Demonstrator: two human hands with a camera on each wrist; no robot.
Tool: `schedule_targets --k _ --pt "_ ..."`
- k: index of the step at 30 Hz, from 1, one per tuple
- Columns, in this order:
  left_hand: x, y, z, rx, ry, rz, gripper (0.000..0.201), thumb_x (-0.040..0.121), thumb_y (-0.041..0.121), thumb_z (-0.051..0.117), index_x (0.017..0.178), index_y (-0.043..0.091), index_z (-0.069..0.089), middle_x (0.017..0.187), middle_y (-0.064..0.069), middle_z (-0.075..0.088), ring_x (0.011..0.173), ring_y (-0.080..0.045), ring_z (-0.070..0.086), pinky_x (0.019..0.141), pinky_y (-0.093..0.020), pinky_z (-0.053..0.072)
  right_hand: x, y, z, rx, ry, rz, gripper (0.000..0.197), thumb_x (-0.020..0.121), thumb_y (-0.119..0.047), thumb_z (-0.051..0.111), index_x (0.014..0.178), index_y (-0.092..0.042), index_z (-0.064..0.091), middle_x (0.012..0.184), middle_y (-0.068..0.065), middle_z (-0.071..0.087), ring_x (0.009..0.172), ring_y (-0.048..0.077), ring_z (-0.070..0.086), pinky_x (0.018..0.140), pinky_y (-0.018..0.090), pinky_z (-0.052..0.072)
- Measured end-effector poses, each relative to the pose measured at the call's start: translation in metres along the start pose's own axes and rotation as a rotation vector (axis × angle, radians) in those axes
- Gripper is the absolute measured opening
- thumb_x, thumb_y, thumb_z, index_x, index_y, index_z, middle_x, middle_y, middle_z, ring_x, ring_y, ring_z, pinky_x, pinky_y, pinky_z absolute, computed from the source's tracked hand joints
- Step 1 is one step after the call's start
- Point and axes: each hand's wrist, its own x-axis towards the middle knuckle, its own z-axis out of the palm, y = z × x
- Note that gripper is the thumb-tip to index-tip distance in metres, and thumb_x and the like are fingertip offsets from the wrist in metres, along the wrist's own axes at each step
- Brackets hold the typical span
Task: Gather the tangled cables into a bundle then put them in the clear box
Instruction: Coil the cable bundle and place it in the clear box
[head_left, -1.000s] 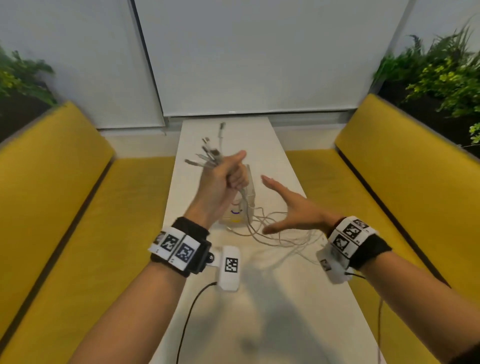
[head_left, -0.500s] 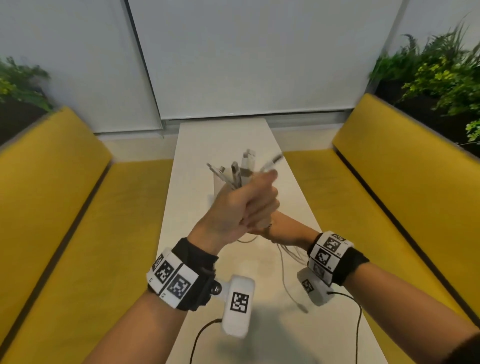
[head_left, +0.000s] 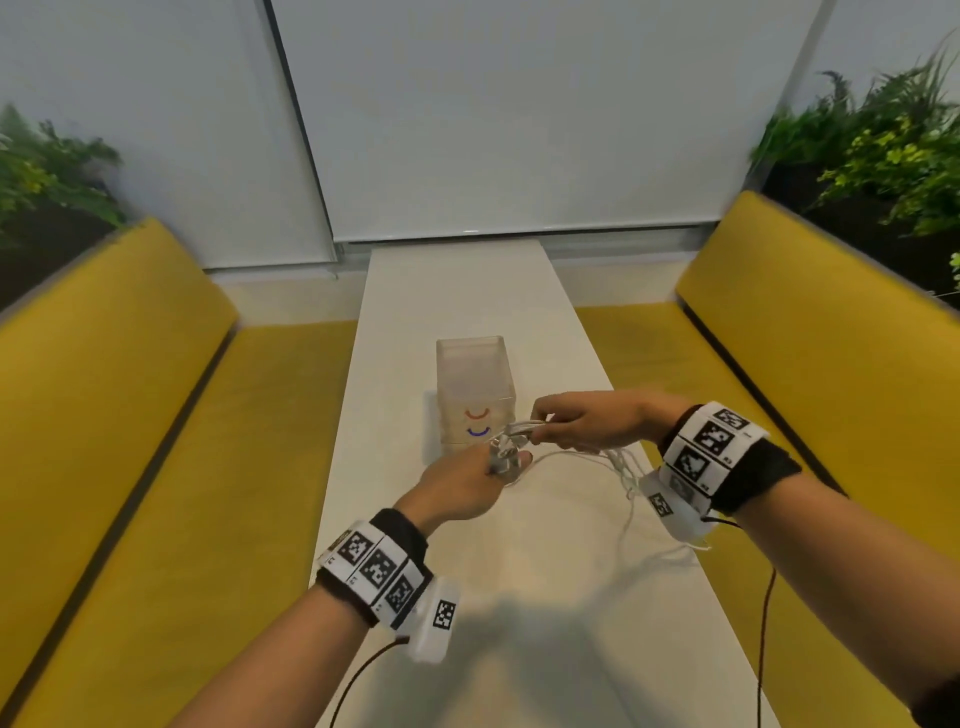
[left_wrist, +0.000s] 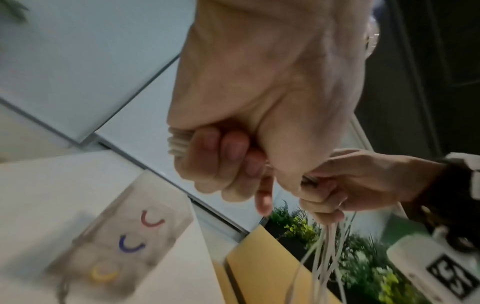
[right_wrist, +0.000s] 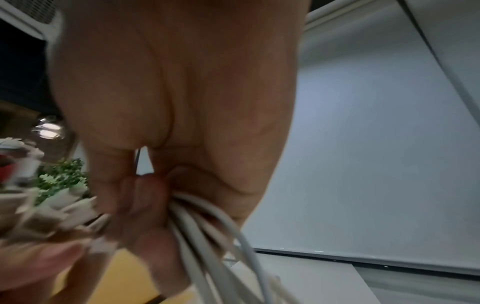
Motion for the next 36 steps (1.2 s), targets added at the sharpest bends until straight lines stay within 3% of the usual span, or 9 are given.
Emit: schedule_targets --k 3,6,10,14,17,22,25,30,36 --pt "0.006 0.002 0.004 -0.418 0.013 0.038 0.033 0.103 0.049 0.039 0.133 0.038 0.046 0.116 0.013 0.058 0.11 -0.011 0.054 0.096 -0.032 0.042 0.002 -0.002 0.01 -0.081 0.145 -0.04 0.017 0.104 -0.031 0.041 0.094 -0.018 0.046 0.078 -0.002 0.052 0.061 0.009 0.042 0.054 0.017 0.037" --pt "0.009 0.001 0.006 -0.794 -0.013 -0.022 0.029 0.096 0.057 0.047 0.11 0.032 0.052 0.075 0.007 0.038 0.066 -0.009 0.034 0.065 -0.024 0.035 0.004 -0.002 0.026 -0.003 0.285 -0.063 0.031 0.104 -0.04 0.035 0.086 -0.018 0.045 0.073 0.002 0.054 0.053 0.014 0.049 0.048 0.022 0.043" --pt "0.021 0.005 0.006 -1.139 0.096 -0.107 0.05 0.081 0.07 0.048 0.085 0.019 0.05 0.063 0.004 0.036 0.057 -0.01 0.03 0.056 -0.023 0.031 0.001 -0.005 0.047 0.07 0.425 -0.129 0.036 0.106 -0.038 0.027 0.075 -0.027 0.043 0.069 -0.006 0.048 0.055 0.005 0.047 0.053 0.017 0.039" --pt "0.034 0.02 0.009 -1.198 0.304 -0.152 0.066 0.082 0.072 0.045 0.107 0.014 0.063 0.089 0.002 0.07 0.085 -0.01 0.064 0.083 -0.028 0.052 0.006 -0.01 0.078 0.155 0.548 -0.256 0.025 0.107 -0.03 0.028 0.086 -0.042 0.035 0.072 -0.013 0.051 0.054 -0.005 0.054 0.054 0.011 0.039" --pt "0.04 0.032 0.007 -1.304 0.406 -0.142 0.056 0.088 0.064 0.051 0.112 0.016 0.066 0.106 -0.002 0.07 0.102 -0.014 0.065 0.094 -0.03 0.05 0.011 -0.008 0.091 0.262 0.629 -0.301 0.02 0.107 -0.033 0.026 0.095 -0.048 0.034 0.071 -0.002 0.054 0.055 0.01 0.049 0.057 0.032 0.045" --pt "0.034 0.046 -0.023 -1.523 0.363 0.222 0.038 0.092 0.054 0.052 0.076 0.02 0.053 0.071 -0.002 0.047 0.061 -0.013 0.04 0.062 -0.029 0.035 0.007 -0.003 0.096 0.211 0.576 -0.332 0.033 0.106 -0.034 0.028 0.094 -0.008 0.044 0.069 -0.003 0.049 0.06 0.014 0.042 0.059 0.033 0.039" --pt "0.024 0.05 -0.037 -1.603 0.191 0.373 0.042 0.104 0.046 0.037 0.074 0.017 0.047 0.058 0.0 0.041 0.05 -0.014 0.043 0.056 -0.026 0.043 0.003 -0.011 0.087 0.355 0.485 -0.36 0.048 0.104 -0.041 0.033 0.079 -0.001 0.043 0.064 0.005 0.042 0.057 0.019 0.036 0.057 0.033 0.034" --pt "-0.001 0.052 -0.061 -1.588 -0.522 0.553 0.041 0.102 0.043 0.041 0.075 0.014 0.051 0.045 0.004 0.029 0.035 -0.01 0.023 0.035 -0.023 0.014 -0.003 -0.019 0.073 0.398 0.188 -0.248 0.069 0.09 -0.047 0.063 0.061 0.011 0.04 0.051 0.015 0.036 0.046 0.024 0.029 0.049 0.032 0.024" --pt "-0.037 0.05 -0.034 -0.575 -0.822 0.233 0.038 0.099 0.04 0.054 0.066 0.023 0.045 0.054 0.006 0.028 0.043 -0.008 0.021 0.042 -0.026 0.012 -0.001 -0.016 0.034 0.073 -0.107 -0.064 0.026 0.074 -0.011 0.063 0.054 -0.025 0.056 0.037 -0.012 0.047 0.035 0.003 0.041 0.041 0.011 0.032"
